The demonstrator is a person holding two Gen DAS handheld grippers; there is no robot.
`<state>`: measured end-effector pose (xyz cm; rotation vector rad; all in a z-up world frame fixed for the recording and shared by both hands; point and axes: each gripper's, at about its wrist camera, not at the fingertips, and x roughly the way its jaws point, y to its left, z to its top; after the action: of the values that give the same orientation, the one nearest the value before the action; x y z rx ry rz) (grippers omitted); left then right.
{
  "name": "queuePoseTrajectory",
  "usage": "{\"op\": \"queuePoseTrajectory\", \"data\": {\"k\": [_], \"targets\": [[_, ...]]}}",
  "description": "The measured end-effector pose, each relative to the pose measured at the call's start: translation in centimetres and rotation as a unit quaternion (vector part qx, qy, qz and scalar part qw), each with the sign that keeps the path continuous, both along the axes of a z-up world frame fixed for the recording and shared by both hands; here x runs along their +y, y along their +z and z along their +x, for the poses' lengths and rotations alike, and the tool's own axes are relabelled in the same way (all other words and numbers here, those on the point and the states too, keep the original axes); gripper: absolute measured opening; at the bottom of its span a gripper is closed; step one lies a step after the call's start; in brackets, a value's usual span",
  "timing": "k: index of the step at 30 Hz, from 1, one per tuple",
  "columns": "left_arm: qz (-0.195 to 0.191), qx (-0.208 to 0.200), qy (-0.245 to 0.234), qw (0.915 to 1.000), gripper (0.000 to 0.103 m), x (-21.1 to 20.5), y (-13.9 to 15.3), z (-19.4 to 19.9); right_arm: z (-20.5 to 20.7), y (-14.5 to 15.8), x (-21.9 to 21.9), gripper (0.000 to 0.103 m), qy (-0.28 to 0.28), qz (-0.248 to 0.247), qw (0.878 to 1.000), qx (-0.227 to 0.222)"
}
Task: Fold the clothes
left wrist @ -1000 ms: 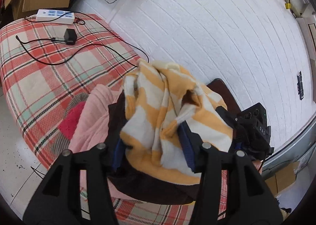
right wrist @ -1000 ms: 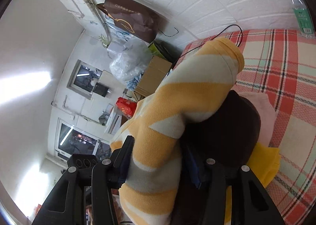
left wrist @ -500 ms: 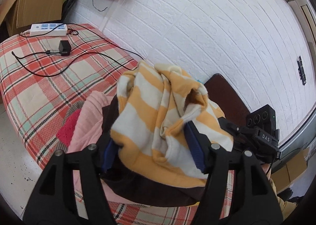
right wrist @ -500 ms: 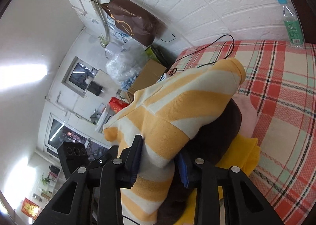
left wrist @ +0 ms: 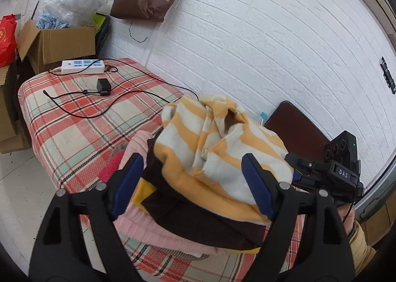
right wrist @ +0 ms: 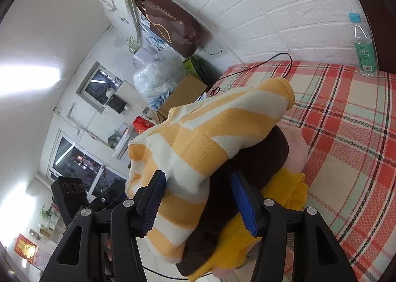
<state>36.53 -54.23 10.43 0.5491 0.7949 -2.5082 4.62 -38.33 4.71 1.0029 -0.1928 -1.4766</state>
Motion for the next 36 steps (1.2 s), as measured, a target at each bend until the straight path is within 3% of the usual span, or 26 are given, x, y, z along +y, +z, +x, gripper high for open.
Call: {"op": "queuePoseTrajectory", "data": {"k": [7,9,11,15,21,23,29,36], "targets": [[-0.051,-0.002,0.008,0.9987,0.089,3.0,0.5,2.2,0.5,0.2,0.7,0.063,0.007,0.0,1.0,0.024],[-0.056,0.004,-0.003,0.9984,0.09,3.7,0.6,2.2,0.7,0.1,0.9,0.065,0.009,0.004,0.999,0.032],[-0.063,0.009,-0.013,0.9979,0.099,4.6,0.8,2.1,1.0,0.1,1.2,0.065,0.011,0.005,0.999,0.042],[-0.07,0.02,-0.037,0.9966,0.101,6.7,1.1,1.8,2.1,0.3,2.5,0.065,0.017,0.001,0.996,0.086],[-0.038,0.062,-0.09,0.9933,0.102,9.3,0.7,1.2,5.9,1.4,6.2,0.081,0.044,-0.035,0.981,0.188],[-0.016,0.08,-0.117,0.9897,0.102,9.8,0.2,0.8,7.2,1.7,7.5,0.082,0.051,-0.049,0.973,0.219],[-0.028,0.087,-0.091,0.9917,0.102,11.9,-0.6,0.8,8.7,1.0,9.1,0.083,0.062,-0.042,0.968,0.241],[-0.076,0.045,-0.056,0.9945,0.102,15.0,-0.4,0.1,7.9,0.7,10.6,0.083,0.047,-0.041,0.971,0.231]]}}
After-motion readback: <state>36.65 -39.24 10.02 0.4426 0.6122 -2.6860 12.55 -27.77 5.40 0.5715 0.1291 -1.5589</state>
